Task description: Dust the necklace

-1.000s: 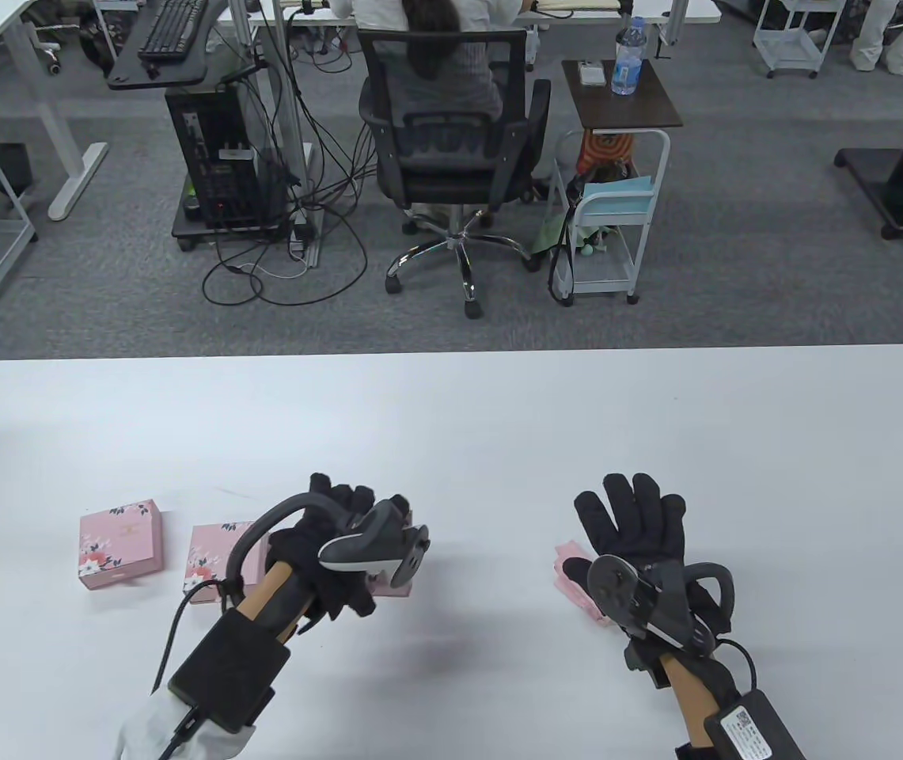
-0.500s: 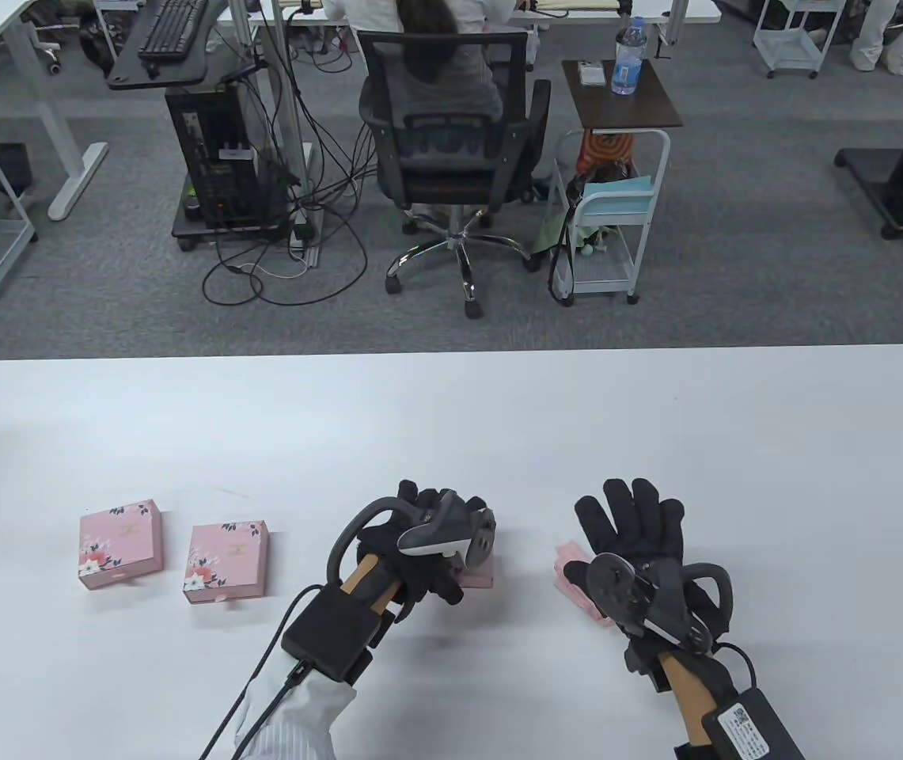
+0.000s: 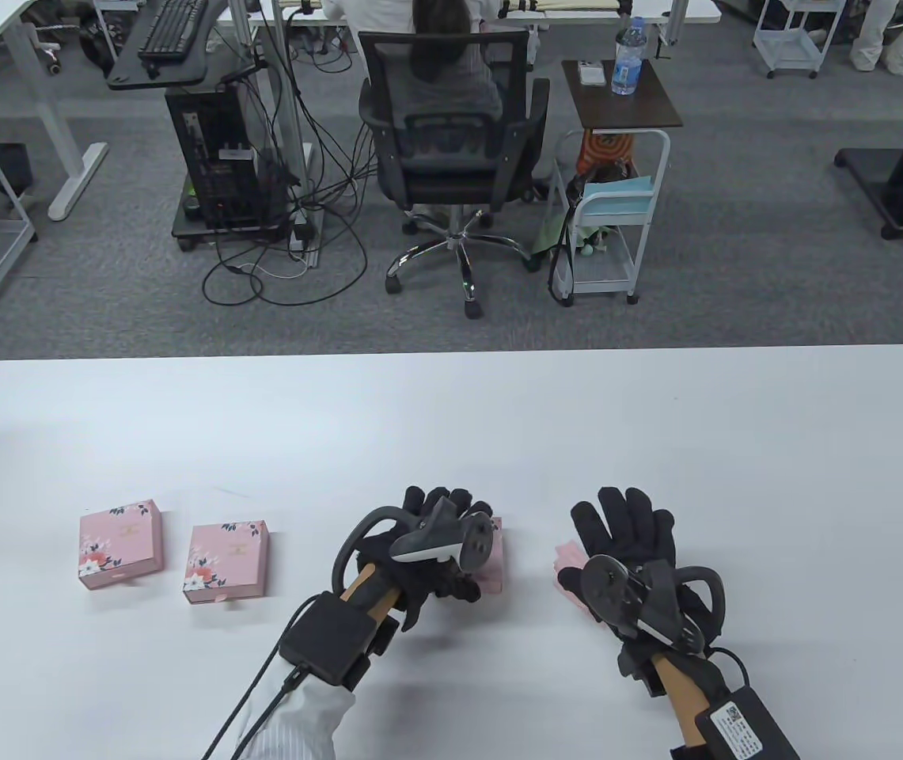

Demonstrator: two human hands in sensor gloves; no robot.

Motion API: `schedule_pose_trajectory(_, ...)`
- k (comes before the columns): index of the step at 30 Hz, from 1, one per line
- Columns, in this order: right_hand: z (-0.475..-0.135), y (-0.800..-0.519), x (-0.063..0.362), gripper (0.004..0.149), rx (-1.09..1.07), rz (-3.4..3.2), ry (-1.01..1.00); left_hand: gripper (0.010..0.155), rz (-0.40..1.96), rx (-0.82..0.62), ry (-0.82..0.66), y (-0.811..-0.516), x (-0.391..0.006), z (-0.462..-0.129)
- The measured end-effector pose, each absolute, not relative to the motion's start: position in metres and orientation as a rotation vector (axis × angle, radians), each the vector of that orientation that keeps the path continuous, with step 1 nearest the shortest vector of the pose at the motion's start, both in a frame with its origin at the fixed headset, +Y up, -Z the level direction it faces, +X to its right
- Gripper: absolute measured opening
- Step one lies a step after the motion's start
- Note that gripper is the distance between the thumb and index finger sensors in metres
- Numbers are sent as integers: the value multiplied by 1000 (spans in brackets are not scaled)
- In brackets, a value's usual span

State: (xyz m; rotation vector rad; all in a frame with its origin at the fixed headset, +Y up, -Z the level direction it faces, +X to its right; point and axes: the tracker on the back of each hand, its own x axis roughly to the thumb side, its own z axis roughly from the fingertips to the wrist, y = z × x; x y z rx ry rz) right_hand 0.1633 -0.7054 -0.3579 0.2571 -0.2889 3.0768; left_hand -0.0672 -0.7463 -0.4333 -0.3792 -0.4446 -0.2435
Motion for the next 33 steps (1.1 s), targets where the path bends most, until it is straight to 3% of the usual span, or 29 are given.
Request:
schedule_pose_trajectory(4, -357, -708, 158, 70, 150, 2875, -274, 76, -235, -290, -439, -746, -77, -428)
schedule_pose_trajectory(10, -359, -725, 139, 53, -20, 2549, -86, 69, -245, -279, -398, -761, -84, -428)
schedule_pose_trajectory(14, -366, -753, 122, 51, -150, 2432, 199, 68, -263, -308, -372, -760, -79, -432)
schedule_pose_trajectory(22, -385, -795, 97, 53, -401, 2186, 518, 68, -244, -338, -334, -758, -77, -436)
schedule_pose_trajectory(33, -389, -818, 82, 39, -547, 1963, 594, 68, -197, -346, -327, -757, -79, -437)
